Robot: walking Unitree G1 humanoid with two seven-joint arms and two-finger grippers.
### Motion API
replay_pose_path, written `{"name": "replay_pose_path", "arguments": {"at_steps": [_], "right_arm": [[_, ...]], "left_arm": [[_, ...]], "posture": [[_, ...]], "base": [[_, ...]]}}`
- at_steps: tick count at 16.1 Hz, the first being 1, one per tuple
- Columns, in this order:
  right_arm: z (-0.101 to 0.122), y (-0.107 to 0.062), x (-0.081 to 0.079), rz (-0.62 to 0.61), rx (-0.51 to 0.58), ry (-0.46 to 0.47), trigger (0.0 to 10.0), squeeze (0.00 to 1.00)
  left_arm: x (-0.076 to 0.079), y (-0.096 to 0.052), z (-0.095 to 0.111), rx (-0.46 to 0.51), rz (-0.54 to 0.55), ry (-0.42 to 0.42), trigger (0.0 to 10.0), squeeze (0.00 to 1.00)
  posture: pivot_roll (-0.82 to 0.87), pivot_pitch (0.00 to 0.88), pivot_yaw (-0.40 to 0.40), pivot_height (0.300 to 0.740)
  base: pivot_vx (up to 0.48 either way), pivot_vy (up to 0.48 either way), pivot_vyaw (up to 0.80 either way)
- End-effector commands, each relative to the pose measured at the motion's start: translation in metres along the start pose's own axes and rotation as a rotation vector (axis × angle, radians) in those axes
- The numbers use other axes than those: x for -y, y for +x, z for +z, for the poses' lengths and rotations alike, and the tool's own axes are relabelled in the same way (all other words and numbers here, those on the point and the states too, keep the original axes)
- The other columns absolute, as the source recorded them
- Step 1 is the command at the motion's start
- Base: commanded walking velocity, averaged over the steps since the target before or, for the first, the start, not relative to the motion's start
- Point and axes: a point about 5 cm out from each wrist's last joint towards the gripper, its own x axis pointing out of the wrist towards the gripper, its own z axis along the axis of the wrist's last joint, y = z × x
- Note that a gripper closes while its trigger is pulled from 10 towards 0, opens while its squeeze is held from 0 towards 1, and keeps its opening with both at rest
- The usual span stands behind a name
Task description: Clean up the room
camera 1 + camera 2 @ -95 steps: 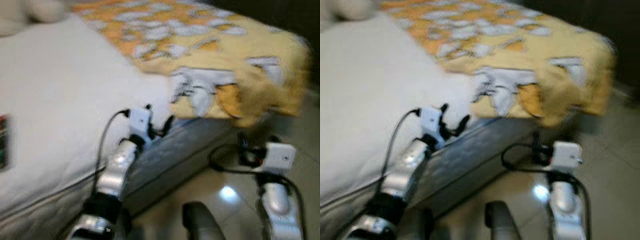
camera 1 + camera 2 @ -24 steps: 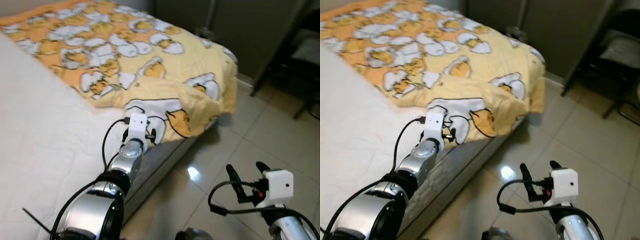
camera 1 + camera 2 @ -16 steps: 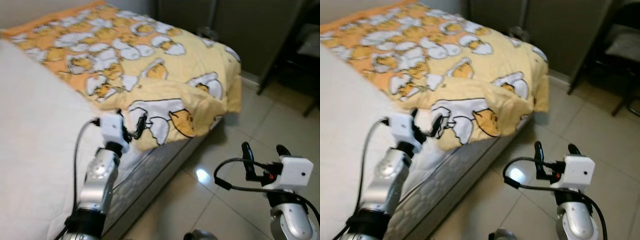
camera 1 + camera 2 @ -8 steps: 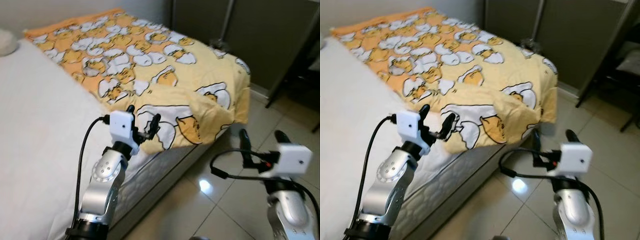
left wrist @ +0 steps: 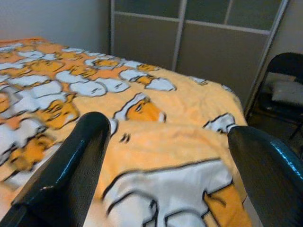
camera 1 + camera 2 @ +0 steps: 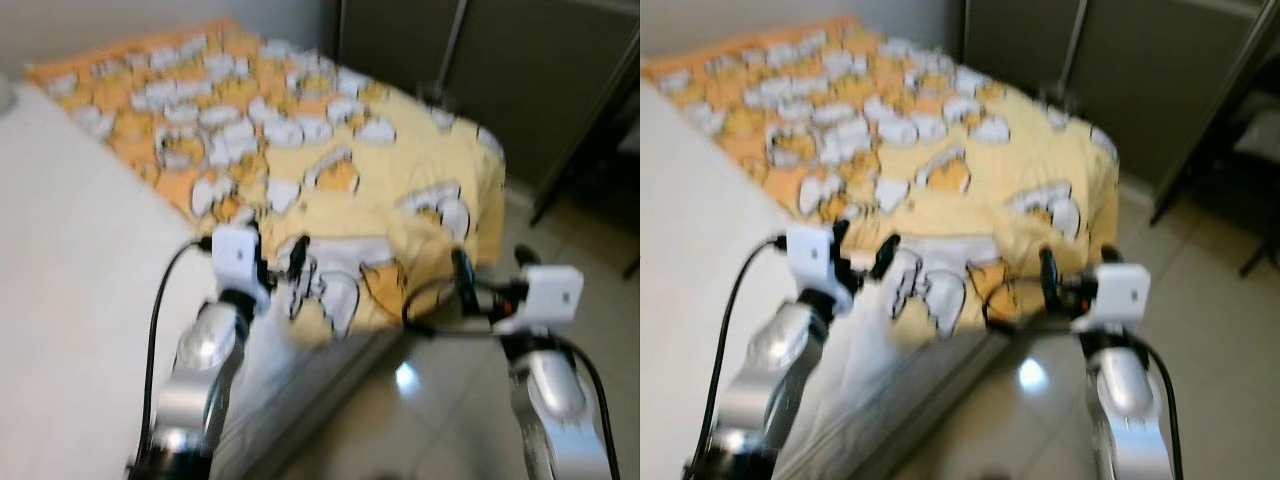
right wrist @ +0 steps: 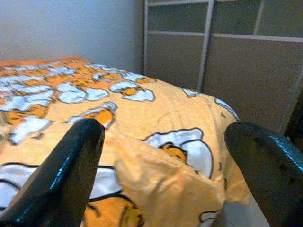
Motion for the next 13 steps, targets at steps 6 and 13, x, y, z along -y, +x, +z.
{"name": "replay_pose_path", "arguments": {"at_steps": [6,13], "right_arm": [[0.0,-0.01,0.008,-0.001,-0.011,-0.011,10.0,0.04],[-0.008,-0.018,0.009,-0.043,-0.054,0.0,10.0,0.0]], "left_arm": [[0.0,0.008,-0.003,-0.039,0.053,-0.031,10.0,0.0],[0.009,0.024,-0.036,-0.234,-0.09,0.026,10.0,0.0]], "posture": [[-0.16,0.0,-0.004,0.74],[-0.17,0.0,0.005,0.74]], "base": [[0.077,0.0,0.46],[0.0,0.0,0.2]]}}
